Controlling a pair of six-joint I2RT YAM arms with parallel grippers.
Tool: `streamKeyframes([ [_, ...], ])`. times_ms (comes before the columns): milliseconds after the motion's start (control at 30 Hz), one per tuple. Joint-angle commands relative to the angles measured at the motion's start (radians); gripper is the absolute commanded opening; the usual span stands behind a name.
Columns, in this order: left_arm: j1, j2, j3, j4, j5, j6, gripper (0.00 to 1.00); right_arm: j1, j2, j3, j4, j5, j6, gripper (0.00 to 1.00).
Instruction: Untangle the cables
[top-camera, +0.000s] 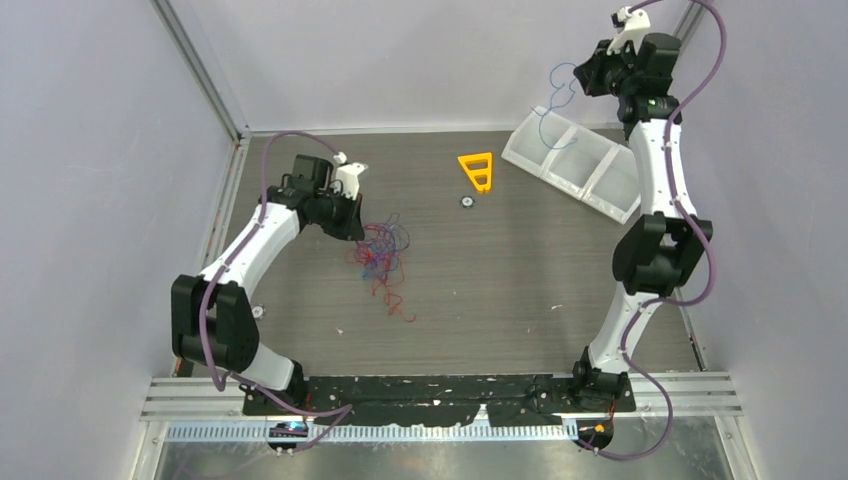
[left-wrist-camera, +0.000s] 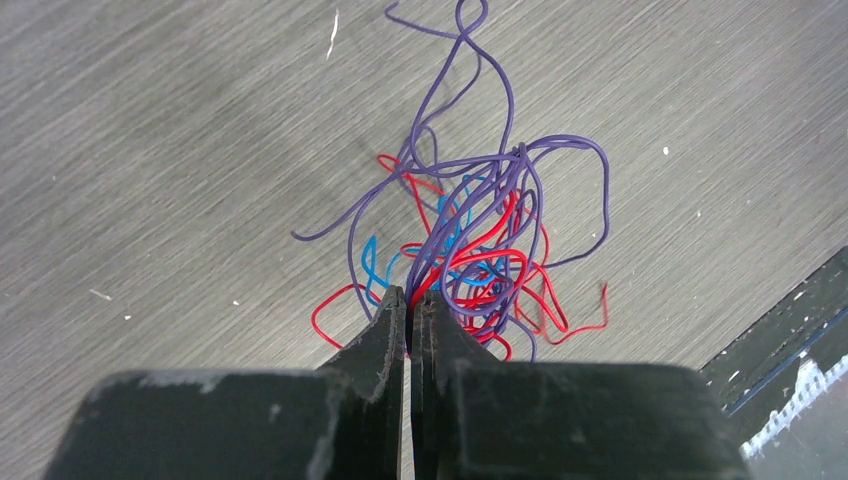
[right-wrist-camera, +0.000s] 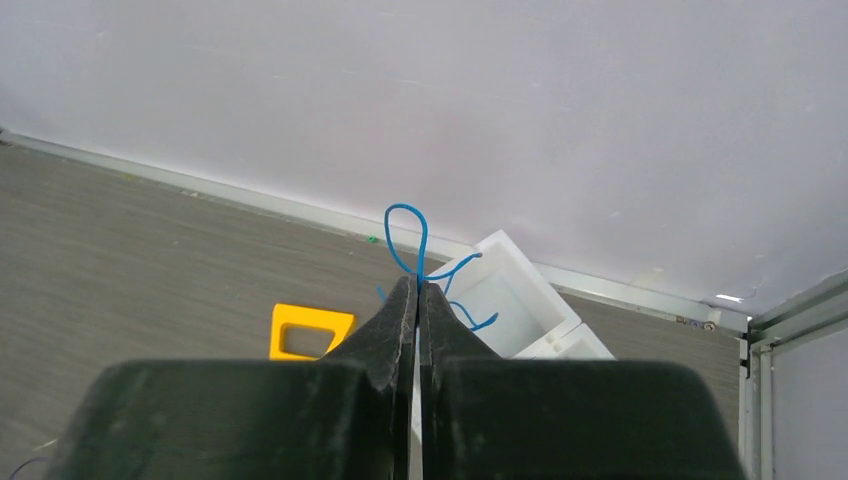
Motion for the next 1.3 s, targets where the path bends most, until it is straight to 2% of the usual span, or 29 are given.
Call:
streamKeyframes([
  [0,-0.004,0.027,0.019,-0.025,-0.017,-0.005,0.0,-0.01,0.132,0.143,0.05,0.041,-0.007,0.05],
  [267,-0.003,0.092,0.041,-0.072,-0.04,0.024,0.0,-0.011,0.32,0.279,0.081,0.045,-0.002,0.06],
  [733,-0.003,0.145,0.091,-0.073,-0.01,0.015,0.0,0.014,0.399,0.166,0.033,0.05,-0.103,0.05],
  [800,-0.004,0.135,0.088,-0.072,0.003,0.015,0.0,0.018,0.403,0.174,-0.002,0.041,-0.108,0.12],
  [867,-0.002,0.117,0.081,-0.069,0.022,0.015,0.0,0.02,0.396,0.187,-0.041,0.023,-0.11,0.29],
  [900,-0.003,0.107,0.077,-0.065,0.032,0.014,0.0,0.02,0.383,0.193,-0.054,0.014,-0.11,0.42],
  [1033,-0.002,0.067,0.054,-0.041,0.071,-0.006,0.0,0.02,0.305,0.177,-0.122,-0.025,-0.125,0.66],
  [1167,-0.001,0.037,0.031,-0.006,0.15,-0.045,0.0,0.02,0.191,0.128,-0.212,-0.095,-0.137,0.8],
  [1267,0.001,0.002,-0.013,0.052,0.225,-0.094,0.0,0.026,0.075,0.02,-0.303,-0.217,-0.115,0.83],
])
